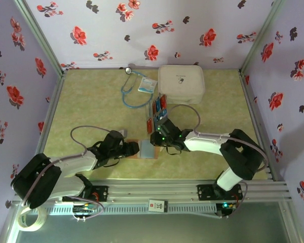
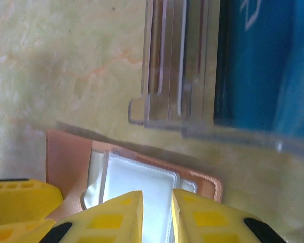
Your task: Put the credit cards into the card holder
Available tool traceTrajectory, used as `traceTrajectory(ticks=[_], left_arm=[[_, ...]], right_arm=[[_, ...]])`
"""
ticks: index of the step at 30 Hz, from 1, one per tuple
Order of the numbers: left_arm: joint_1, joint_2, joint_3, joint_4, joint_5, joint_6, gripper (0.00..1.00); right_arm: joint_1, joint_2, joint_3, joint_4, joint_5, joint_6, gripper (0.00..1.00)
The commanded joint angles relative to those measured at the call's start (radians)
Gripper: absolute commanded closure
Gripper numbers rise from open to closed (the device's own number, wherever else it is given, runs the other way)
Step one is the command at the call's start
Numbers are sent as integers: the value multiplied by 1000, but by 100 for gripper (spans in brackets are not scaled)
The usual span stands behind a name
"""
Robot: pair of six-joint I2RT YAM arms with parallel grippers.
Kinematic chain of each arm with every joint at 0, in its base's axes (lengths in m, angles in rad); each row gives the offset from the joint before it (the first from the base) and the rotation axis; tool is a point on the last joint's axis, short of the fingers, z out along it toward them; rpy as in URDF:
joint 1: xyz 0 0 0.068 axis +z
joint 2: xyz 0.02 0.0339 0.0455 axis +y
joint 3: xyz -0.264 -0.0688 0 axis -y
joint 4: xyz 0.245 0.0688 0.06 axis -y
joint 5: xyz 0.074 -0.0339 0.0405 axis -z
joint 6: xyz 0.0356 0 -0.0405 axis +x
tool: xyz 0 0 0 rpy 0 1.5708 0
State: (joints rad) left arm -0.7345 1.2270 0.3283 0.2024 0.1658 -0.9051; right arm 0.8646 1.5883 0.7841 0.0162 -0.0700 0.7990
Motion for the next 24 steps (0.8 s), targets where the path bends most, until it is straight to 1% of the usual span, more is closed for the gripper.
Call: traceTrajectory(ticks=[1,8,12,18,24], left_arm=[[7,17,-3,-11,3,24,45],[7,15,-3,-8,3,23,45],[7,7,-5,-14,2,21,45],[7,-8,-18,-15,5,16,45],[5,-23,-24,-15,11,8,45]], right_arm=[[-18,35,38,-18,18,-36,79],[-46,98,82,-10,-1,-61,80],[-48,91,89,-13,-23,-64,80],[-43,-16,48,-39,-51,-44,79],[3,-149,3,-98,-19,-29,76]])
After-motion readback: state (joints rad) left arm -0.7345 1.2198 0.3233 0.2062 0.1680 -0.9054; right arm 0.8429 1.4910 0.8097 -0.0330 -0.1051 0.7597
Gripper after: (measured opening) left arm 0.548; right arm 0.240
